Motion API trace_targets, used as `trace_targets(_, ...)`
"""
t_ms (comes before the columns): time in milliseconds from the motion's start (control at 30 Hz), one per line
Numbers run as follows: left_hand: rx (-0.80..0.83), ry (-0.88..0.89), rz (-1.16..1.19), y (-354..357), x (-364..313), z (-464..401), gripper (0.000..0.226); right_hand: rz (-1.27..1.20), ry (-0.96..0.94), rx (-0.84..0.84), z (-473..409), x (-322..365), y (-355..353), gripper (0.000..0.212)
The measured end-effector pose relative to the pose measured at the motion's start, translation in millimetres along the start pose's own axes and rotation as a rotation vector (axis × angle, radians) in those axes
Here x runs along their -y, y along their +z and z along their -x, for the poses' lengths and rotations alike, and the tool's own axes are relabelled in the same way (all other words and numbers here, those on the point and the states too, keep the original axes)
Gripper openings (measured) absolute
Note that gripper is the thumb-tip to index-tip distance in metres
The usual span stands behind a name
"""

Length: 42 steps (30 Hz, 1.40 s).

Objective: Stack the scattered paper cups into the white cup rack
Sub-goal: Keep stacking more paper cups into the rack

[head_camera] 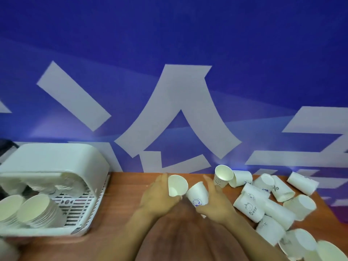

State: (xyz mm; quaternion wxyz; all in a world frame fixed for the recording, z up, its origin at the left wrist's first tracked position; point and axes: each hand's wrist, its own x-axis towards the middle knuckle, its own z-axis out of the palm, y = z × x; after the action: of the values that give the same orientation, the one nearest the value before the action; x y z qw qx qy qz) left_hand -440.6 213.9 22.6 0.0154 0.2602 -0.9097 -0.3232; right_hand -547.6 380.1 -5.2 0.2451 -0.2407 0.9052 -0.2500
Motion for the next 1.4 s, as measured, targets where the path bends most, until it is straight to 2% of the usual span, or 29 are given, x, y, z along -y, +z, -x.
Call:
trace_targets(100, -0.051, 0.03, -0.009, -21.7, -9.0, 27.5, 0.053, -0.024, -0.047, -0.026, 29.5, 9.9, -4.5, 0.113)
trace_targets(233, -0.081, 0.043, -0.087, -40.0, -8.5, 62.7, 0.076, -0.047, -0.124, -0.052, 61.9, 24.8, -8.0, 0.115)
trace_targets(367, -0.093, 0.027, -0.096, -51.1, 8.4, 91.7, 0.074, -0.108, -0.167, -0.077, 80.6, 37.2, -2.2, 0.122)
trace_targets(433, -0.082, 0.009, -0.113, -54.9, 17.9, 103.0, 0.072, -0.157, -0.17, -0.095, 89.1, 42.2, 3.4, 0.115)
trace_targets(533, -0.079, 0.015, -0.119, -60.0, 28.9, 115.4, 0.069, -0.217, -0.149, -0.104, 101.6, 52.8, 10.0, 0.092)
trace_targets(667, -0.048, 0.068, -0.09, -78.2, 50.8, 126.8, 0.069, -0.275, -0.1, -0.137, 111.7, 79.0, 20.3, 0.082)
trace_targets(900, -0.136, 0.099, 0.015, -163.0, 134.2, 143.2, 0.057, -0.333, -0.003, -0.162, 113.9, 172.6, 78.5, 0.063)
trace_targets(1000, -0.108, 0.085, 0.019, -188.3, 171.0, 153.6, 0.058, -0.345, 0.011, -0.152, 114.0, 215.6, 111.5, 0.055)
trace_targets(1267, -0.12, 0.079, 0.082, -255.1, 252.2, 158.2, 0.058, -0.241, -0.037, -0.147, 119.9, 301.6, 178.4, 0.058)
trace_targets(1333, -0.144, 0.041, 0.116, -274.0, 272.6, 155.7, 0.053, -0.209, -0.05, -0.139, 121.4, 312.1, 188.3, 0.066)
trace_targets(1400, -0.19, 0.005, 0.122, -289.4, 295.1, 149.6, 0.06, -0.18, -0.072, -0.143, 120.5, 319.4, 193.9, 0.075)
